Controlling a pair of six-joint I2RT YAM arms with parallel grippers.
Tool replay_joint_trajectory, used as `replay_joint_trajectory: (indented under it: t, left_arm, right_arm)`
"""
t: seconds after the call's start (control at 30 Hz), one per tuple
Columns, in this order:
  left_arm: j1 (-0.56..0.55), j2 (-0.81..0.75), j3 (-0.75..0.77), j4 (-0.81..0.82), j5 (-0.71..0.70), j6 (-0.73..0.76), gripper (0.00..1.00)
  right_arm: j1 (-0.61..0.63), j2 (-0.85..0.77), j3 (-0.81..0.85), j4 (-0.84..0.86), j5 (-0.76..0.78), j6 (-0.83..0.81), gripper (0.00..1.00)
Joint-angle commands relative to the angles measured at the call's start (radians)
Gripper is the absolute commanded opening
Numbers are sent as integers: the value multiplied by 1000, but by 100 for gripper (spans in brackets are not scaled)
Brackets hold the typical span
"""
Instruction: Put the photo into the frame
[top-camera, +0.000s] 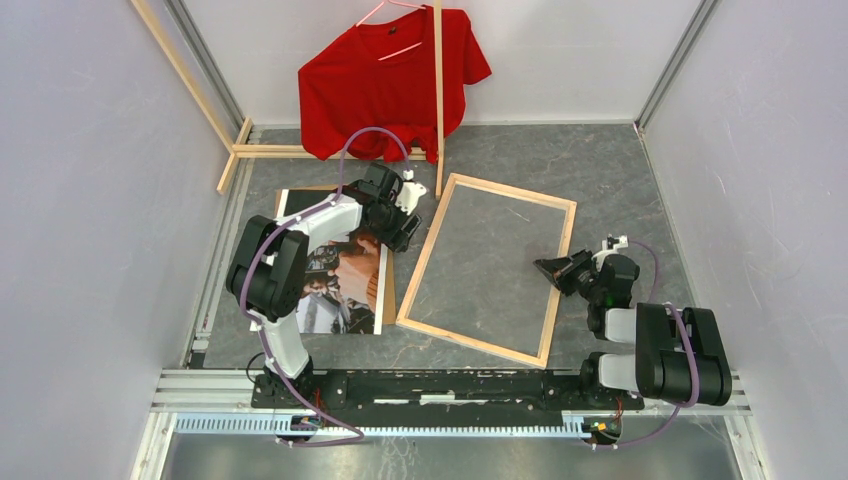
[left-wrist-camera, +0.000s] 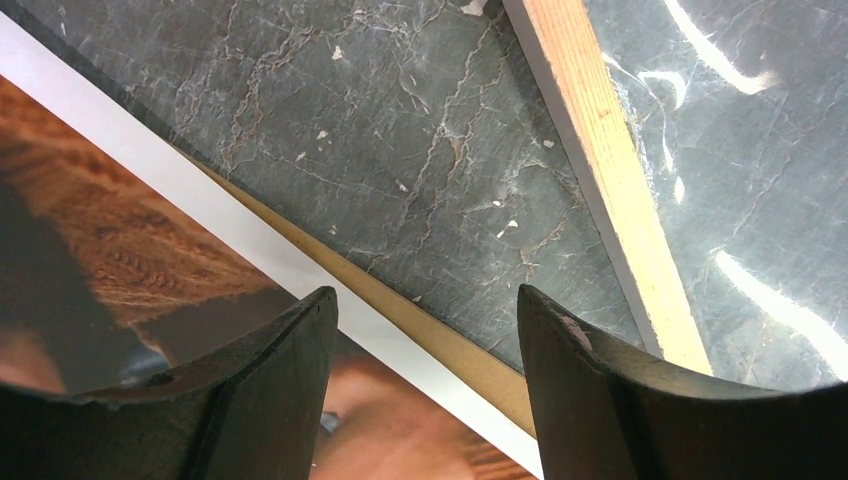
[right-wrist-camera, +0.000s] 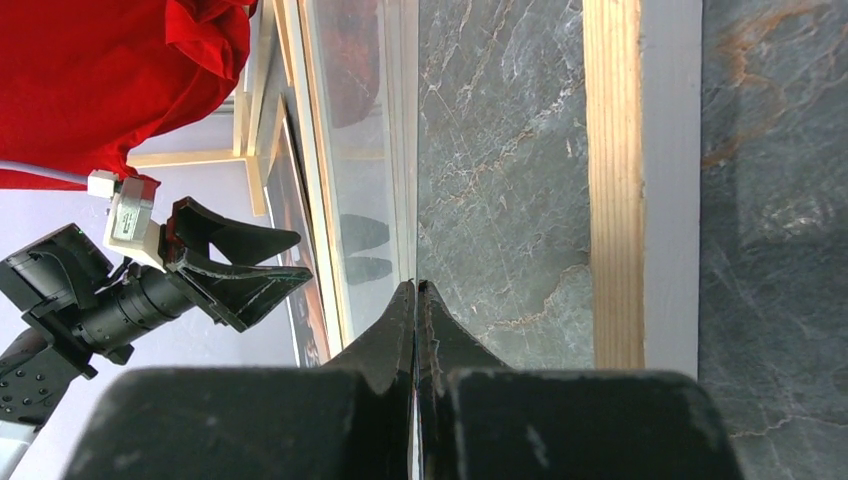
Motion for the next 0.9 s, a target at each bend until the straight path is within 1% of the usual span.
replay_joint_trajectory:
  t: [0.0, 0.07, 0.27, 0.33, 0.57, 0.63, 0.8, 0.87]
  left_arm:
    - [-12, 7, 2, 31, 0, -25, 72]
    - [-18, 9, -2, 38, 1, -24, 72]
    - [-41, 45, 7, 50, -5, -21, 71]
    - [-43, 55, 15, 54, -5, -20, 71]
    - [-44, 82, 27, 58, -2, -13, 70]
    - [-44, 85, 28, 58, -1, -12, 70]
    - [-49, 95, 25, 58, 6, -5, 69]
    - [-56, 98, 22, 58, 6, -1, 69]
  right_arm:
    - [-5, -6, 36, 55, -18, -39, 0]
    - [-5, -12, 30, 108, -26, -40, 0]
    - [-5, -29, 5, 382, -86, 14, 0]
    - [-4, -31, 8, 432, -102, 25, 0]
    - [6, 29, 13, 543, -130, 73, 0]
    - [12, 60, 10, 550, -130, 85, 0]
    - [38, 142, -32, 670, -113, 167, 0]
    - [47, 157, -33, 677, -108, 175, 0]
